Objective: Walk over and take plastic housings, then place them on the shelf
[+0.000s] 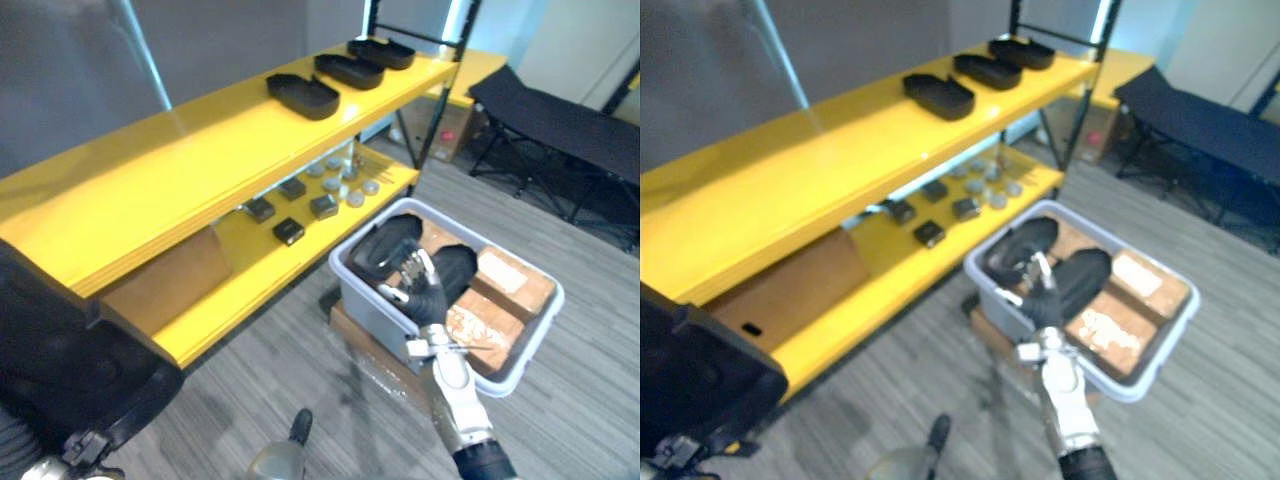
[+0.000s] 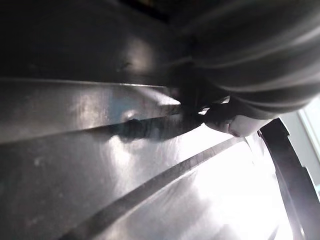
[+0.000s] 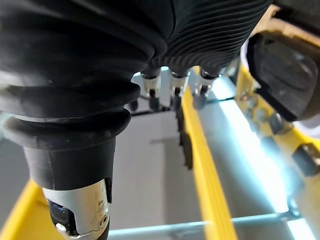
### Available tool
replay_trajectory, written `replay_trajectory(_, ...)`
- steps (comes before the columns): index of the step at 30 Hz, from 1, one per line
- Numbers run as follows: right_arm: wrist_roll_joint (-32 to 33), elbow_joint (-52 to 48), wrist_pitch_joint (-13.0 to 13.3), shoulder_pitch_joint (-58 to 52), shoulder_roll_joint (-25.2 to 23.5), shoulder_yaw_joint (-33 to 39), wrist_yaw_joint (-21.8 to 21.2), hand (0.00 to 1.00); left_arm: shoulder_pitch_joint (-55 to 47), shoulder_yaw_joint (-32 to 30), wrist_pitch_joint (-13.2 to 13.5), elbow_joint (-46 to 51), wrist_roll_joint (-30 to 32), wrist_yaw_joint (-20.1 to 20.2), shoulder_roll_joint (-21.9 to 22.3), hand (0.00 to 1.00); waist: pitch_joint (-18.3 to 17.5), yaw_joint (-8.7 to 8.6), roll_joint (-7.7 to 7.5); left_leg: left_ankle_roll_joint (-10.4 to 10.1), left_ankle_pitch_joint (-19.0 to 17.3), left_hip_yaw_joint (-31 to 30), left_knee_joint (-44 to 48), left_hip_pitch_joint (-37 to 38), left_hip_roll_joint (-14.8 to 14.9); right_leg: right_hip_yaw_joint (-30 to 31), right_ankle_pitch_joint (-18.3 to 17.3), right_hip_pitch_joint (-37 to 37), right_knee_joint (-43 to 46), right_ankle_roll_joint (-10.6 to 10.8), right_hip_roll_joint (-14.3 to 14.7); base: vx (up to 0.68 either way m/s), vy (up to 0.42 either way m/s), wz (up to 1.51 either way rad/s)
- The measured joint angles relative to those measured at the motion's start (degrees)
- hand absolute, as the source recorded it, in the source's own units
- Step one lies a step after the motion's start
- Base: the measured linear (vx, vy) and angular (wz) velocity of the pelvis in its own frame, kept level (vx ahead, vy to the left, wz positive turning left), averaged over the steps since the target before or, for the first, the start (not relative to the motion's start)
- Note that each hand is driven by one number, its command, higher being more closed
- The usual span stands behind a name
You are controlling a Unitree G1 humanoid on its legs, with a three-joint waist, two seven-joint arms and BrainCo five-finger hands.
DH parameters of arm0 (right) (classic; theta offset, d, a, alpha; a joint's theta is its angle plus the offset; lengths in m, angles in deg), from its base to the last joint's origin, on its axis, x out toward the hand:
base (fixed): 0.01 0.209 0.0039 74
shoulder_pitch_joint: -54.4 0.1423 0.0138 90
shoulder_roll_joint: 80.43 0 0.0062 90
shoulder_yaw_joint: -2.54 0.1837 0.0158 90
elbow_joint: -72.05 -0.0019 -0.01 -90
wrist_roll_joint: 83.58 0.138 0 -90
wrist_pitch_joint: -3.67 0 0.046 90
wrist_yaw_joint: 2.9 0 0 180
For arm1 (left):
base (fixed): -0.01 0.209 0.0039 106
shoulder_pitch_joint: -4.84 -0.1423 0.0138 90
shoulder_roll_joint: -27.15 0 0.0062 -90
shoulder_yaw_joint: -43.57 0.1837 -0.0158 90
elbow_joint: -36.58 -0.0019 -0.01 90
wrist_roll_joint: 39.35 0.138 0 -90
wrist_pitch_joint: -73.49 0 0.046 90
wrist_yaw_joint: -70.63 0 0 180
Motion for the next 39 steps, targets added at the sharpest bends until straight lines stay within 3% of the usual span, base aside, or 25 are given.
replay_trajectory(3, -1.09, -0.17, -0.14, -1.74, 0.30, 1.85, 0.59, 0.00, 1.28, 1.64, 0.38, -0.02, -0.59, 1.82, -0.35, 1.00, 0.61, -0.03, -0.98, 0.03, 0.37, -1.33, 0.00, 0.00, -0.81, 0.70, -2.75, -0.14, 1.99, -0.36, -0.48, -0.06, -0.049, 0.40)
replay_trajectory(11, -1.64, -0.83, -0.13, -5.61, 2.19, 4.36, -3.07, 0.00, 0.46, 1.65, 0.23, -2.60, -7.08, 3.14, -0.33, 1.00, 1.15, -0.16, -0.95, -0.80, 1.41, -3.46, 0.04, -0.05, 0.16, -0.79, -4.60, 0.16, 4.13, 0.67, 1.20, -0.07, -0.092, 0.14)
replay_trajectory(13, -1.68, -1.75, -0.13, -7.18, 2.16, 5.08, -3.07, 0.00, 0.35, 1.93, 0.23, -3.24, -7.35, 4.25, -0.31, 1.00, 1.23, -0.27, -1.17, 0.06, 1.88, -3.37, 0.05, -1.01, 0.16, -2.80, -4.75, 0.38, 4.29, 1.18, 1.63, -0.05, -0.109, 0.58)
replay_trajectory(14, -1.69, -3.16, -0.13, -8.48, 2.09, 6.15, -2.97, 0.00, 0.41, 2.61, 0.22, -3.40, -7.50, 5.21, -0.32, 1.00, 2.15, -0.86, -1.27, 2.12, 2.05, -0.41, 0.27, -1.57, 0.23, -5.33, -4.66, 1.85, 4.22, 1.36, 1.77, -0.02, -0.056, 0.82)
replay_trajectory(16, -2.64, -5.04, -0.12, -10.40, 2.37, 8.34, -2.74, 0.00, 0.43, 4.70, 0.22, -3.66, -9.04, 7.28, -0.27, 1.00, 3.44, -1.84, -0.81, 2.82, 2.04, 4.12, 3.32, -3.38, 0.00, -6.75, -4.59, 3.42, 4.28, 1.49, 1.79, -0.01, -0.012, 1.01)
replay_trajectory(19, -3.90, -5.07, -0.05, -9.94, 2.60, 8.40, -2.29, 0.00, 0.02, 6.07, -0.21, -3.75, -9.45, 8.16, -0.29, 1.00, 4.62, -1.23, -0.17, 2.61, 1.84, 4.04, 3.45, -4.02, -0.72, -2.87, -5.50, 3.04, 3.99, 0.56, 1.63, -0.02, 0.037, 0.34)
replay_trajectory(22, -3.95, -4.75, 0.21, -8.76, 2.59, 7.47, -2.61, 0.00, -0.04, 6.16, -0.93, -4.25, -10.93, 8.17, -0.34, 1.00, 5.20, -1.34, 0.24, 2.83, 1.67, 7.73, 4.36, -3.96, -0.35, 1.05, -6.80, 2.56, 3.95, 0.36, 1.41, -0.10, 0.023, -0.03)
replay_trajectory(29, -6.98, -3.31, 1.08, -8.37, 3.89, 7.26, -1.43, 0.00, 0.80, 8.84, -0.90, -4.79, -11.06, 9.00, -1.57, 1.00, 6.18, -1.72, 1.23, 3.04, 0.99, 9.44, 6.90, -6.35, 0.97, 3.22, -6.79, -0.36, 5.63, 0.66, 1.81, -0.08, 0.003, -0.13)
replay_trajectory(32, -9.07, -3.06, 1.83, -8.83, 3.75, 7.51, 0.39, 0.00, 2.35, 9.81, -0.48, -4.81, -11.04, 11.68, -4.53, 1.00, 6.45, -3.31, 0.56, 3.82, 0.40, 10.29, 6.90, -7.61, -0.23, 3.46, -8.35, -1.38, 6.86, 0.14, 1.09, 0.00, 0.014, 0.32)
replay_trajectory(33, -10.19, -3.45, 1.99, -9.82, 3.29, 8.38, 1.16, 0.00, 3.48, 10.78, -0.06, -4.90, -11.04, 13.49, -6.51, 1.00, 6.88, -4.77, -0.38, 5.71, -0.50, 10.75, 8.67, -8.60, -1.70, 4.48, -10.18, -2.15, 8.72, -1.82, 0.10, 0.04, 0.024, 0.77)
replay_trajectory(35, -12.07, -5.11, 2.15, -13.14, 2.43, 10.10, 2.28, 0.00, 4.82, 12.47, 1.02, -4.94, -10.75, 15.90, -9.47, 1.00, 7.27, -5.49, -0.85, 6.34, -2.38, 10.96, 13.14, -10.20, -3.72, 7.95, -11.11, -2.83, 13.71, -2.91, -0.67, 0.09, 0.032, 0.81)
replay_trajectory(36, -12.75, -6.08, 3.26, -14.90, 2.48, 11.25, 2.68, 0.00, 6.81, 14.09, 1.27, -4.88, -10.60, 16.49, -10.83, 1.00, 7.13, -7.19, -0.32, 6.47, -2.45, 8.42, 12.72, -10.37, -4.76, 12.73, -9.35, -5.61, 19.38, -3.97, -0.60, 0.15, 0.083, 0.88)
replay_trajectory(37, -13.45, -7.18, 4.57, -14.98, 2.51, 12.54, 3.42, 0.00, 8.62, 15.22, 1.70, -4.72, -10.62, 16.74, -12.22, 1.00, 7.98, -7.77, 0.57, 6.69, -2.24, 7.04, 12.11, -10.47, -4.38, 15.33, -8.35, -9.72, 26.48, -5.41, -0.53, 0.13, 0.082, 0.81)
replay_trajectory(38, -13.89, -7.44, 5.69, -14.76, 2.57, 13.14, 3.73, 0.00, 9.77, 15.47, 1.71, -4.72, -10.54, 16.81, -12.66, 1.00, 8.21, -7.92, 0.77, 6.65, -2.23, 6.75, 11.99, -10.85, -4.22, 16.15, -8.95, -11.04, 26.93, -5.30, -0.26, 0.06, 0.048, 0.14)
replay_trajectory(39, -14.98, -7.52, 7.42, -12.92, 2.99, 13.49, 4.70, 0.00, 11.46, 15.22, 1.83, -4.63, -10.47, 16.20, -13.20, 1.00, 9.21, -7.31, -0.09, 6.65, -2.24, 8.04, 11.70, -10.94, -4.19, 17.29, -9.58, -13.43, 24.10, -4.55, -0.49, -0.01, 0.008, -0.33)
